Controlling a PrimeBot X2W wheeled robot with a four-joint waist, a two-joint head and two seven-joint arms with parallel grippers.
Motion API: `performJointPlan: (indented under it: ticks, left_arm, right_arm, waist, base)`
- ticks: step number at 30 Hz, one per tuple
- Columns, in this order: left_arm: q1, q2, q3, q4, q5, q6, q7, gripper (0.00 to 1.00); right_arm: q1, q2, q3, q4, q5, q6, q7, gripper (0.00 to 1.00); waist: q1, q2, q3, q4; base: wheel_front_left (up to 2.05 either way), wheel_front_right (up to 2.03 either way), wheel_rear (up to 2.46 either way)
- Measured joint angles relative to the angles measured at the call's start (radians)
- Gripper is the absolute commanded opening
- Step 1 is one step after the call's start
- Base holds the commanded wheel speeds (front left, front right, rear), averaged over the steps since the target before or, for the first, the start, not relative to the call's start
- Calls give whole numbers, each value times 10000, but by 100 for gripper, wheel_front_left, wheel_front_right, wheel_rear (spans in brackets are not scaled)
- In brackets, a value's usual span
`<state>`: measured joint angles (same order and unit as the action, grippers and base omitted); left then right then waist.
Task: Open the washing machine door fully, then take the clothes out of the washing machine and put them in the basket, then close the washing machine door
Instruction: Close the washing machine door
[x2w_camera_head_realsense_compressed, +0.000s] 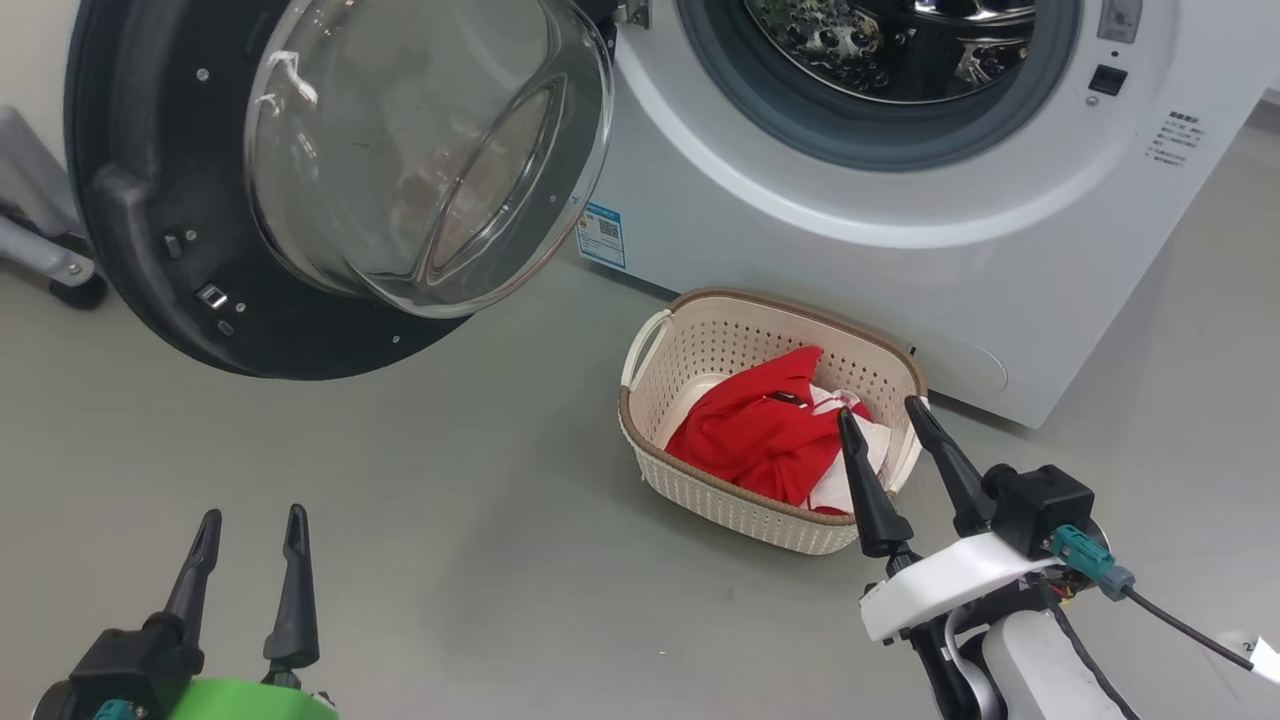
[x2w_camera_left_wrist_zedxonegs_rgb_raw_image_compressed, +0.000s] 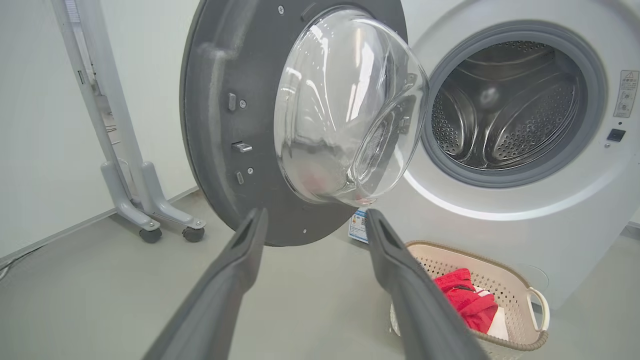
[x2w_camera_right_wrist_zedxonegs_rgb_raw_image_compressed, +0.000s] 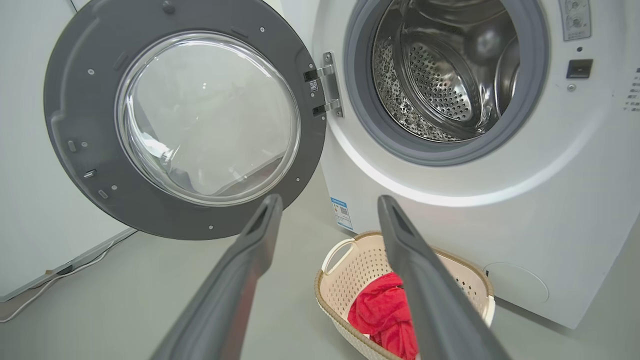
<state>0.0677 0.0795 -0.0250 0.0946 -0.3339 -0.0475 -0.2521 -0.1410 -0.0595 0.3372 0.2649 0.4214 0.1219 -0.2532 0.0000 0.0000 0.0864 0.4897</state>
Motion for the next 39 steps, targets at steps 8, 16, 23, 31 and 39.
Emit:
performJointPlan:
  ticks: [8, 16, 23, 31, 39]
  left_arm:
    - [240, 0, 259, -155, -2, 77, 0, 100]
    - [421, -2, 479, -407, -2, 130, 0, 100]
    - [575, -21, 564, -518, -2, 148, 0, 100]
    - [596, -38, 589, -694, -2, 161, 0, 100]
    - [607, -59, 589, -713, 0, 161, 0, 100]
  right_arm:
    - [-199, -2, 309, 86, 94, 0, 0, 100]
    - [-279, -4, 535, 228, 173, 0, 0, 100]
    - [-436, -6, 646, 301, 194, 0, 0, 100]
    - [-580, -15, 696, 380, 270, 0, 0, 100]
    - [-580, -38, 685, 431, 274, 0, 0, 100]
  waist:
    - [0, 0, -167, 324]
    - [0, 0, -132, 409]
    - [0, 0, -87, 450]
    - [0, 0, -58, 459]
    - [0, 0, -57, 440]
  base:
    - [0, 0, 0]
    - [0, 0, 0]
    - [0, 0, 0]
    - [0, 0, 0]
    - [0, 0, 0]
